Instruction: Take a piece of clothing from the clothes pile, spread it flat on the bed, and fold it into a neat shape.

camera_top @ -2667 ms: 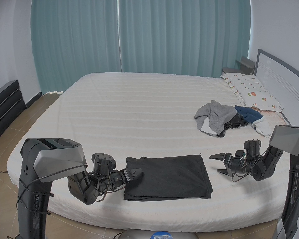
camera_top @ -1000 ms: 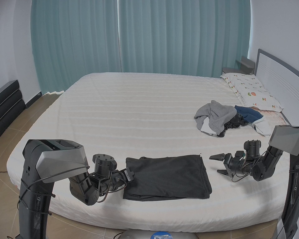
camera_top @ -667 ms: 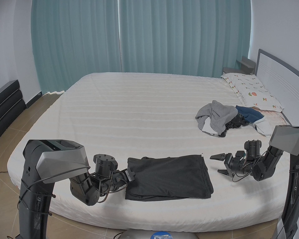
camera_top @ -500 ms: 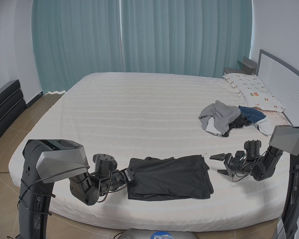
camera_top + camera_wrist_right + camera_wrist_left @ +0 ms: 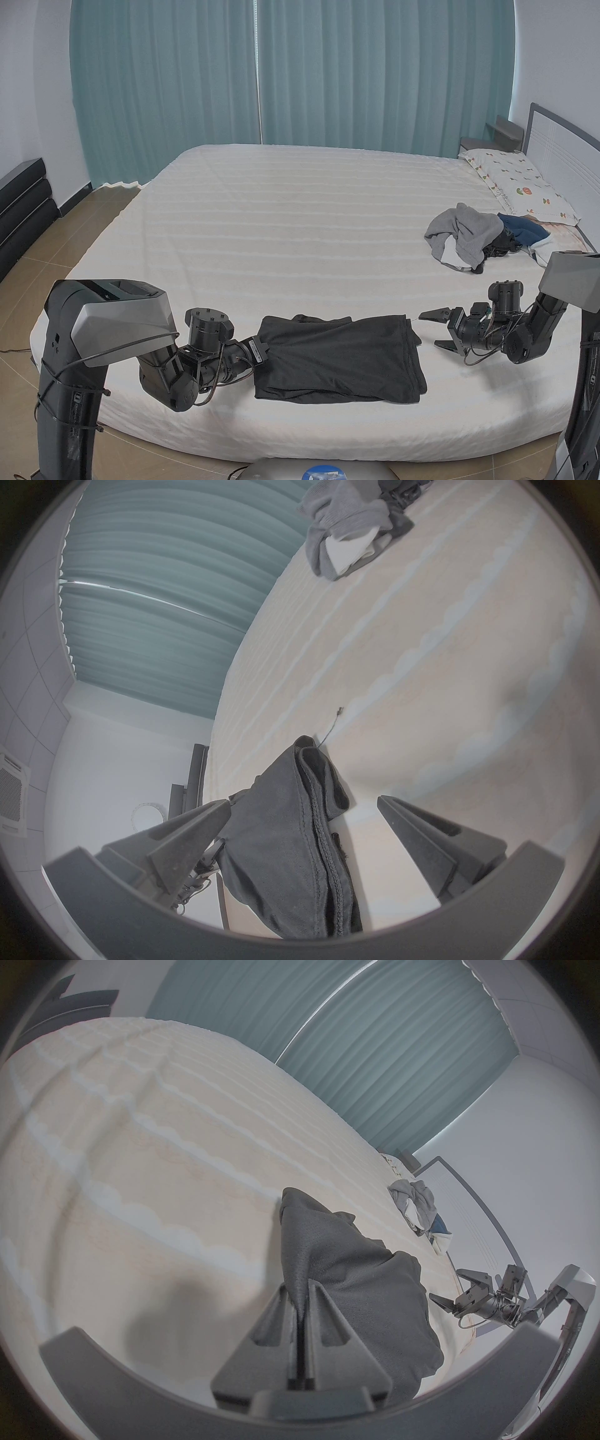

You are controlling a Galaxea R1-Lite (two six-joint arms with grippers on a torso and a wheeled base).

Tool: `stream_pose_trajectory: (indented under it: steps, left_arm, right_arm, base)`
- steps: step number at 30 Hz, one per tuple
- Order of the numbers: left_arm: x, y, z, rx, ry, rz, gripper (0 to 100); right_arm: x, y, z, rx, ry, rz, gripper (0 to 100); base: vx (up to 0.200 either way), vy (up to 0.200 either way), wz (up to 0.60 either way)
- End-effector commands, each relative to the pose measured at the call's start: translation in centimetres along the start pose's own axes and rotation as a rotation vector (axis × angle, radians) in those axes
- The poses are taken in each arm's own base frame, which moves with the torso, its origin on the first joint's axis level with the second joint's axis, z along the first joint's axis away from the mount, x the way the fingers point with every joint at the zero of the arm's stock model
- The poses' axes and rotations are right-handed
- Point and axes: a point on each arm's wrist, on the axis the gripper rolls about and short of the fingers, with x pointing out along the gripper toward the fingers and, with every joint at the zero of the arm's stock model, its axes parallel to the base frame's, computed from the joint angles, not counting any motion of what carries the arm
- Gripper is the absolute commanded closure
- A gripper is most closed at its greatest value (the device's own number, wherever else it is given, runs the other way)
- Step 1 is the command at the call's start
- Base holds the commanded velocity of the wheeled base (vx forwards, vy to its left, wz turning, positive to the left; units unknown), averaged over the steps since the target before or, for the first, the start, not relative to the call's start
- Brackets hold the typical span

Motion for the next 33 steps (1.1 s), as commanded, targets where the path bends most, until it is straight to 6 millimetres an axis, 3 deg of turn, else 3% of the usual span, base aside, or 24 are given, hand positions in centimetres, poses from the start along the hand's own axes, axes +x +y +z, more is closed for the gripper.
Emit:
stream_pose_trajectory:
  steps: [1, 29, 33]
  left_arm:
    - [-0.06, 0.06, -0.09, 0.001, 0.003, 0.002, 100]
    - [-0.08, -0.12, -0.42, 0.009, 0.013, 0.002, 100]
    - [-0.23, -0.14, -0.59, 0.01, 0.019, 0.004, 100]
  right_arm:
    - [0.1, -0.03, -0.17, -0.001, 0.005, -0.002, 0]
    - [0.27, -0.28, -0.27, -0.016, -0.004, 0.006, 0]
    - [0.27, -0.28, -0.27, -0.017, -0.004, 0.006, 0]
  base:
    - [0.0, 0.2, 0.0]
    - [0.0, 0.2, 0.0]
    - [0.0, 0.0, 0.0]
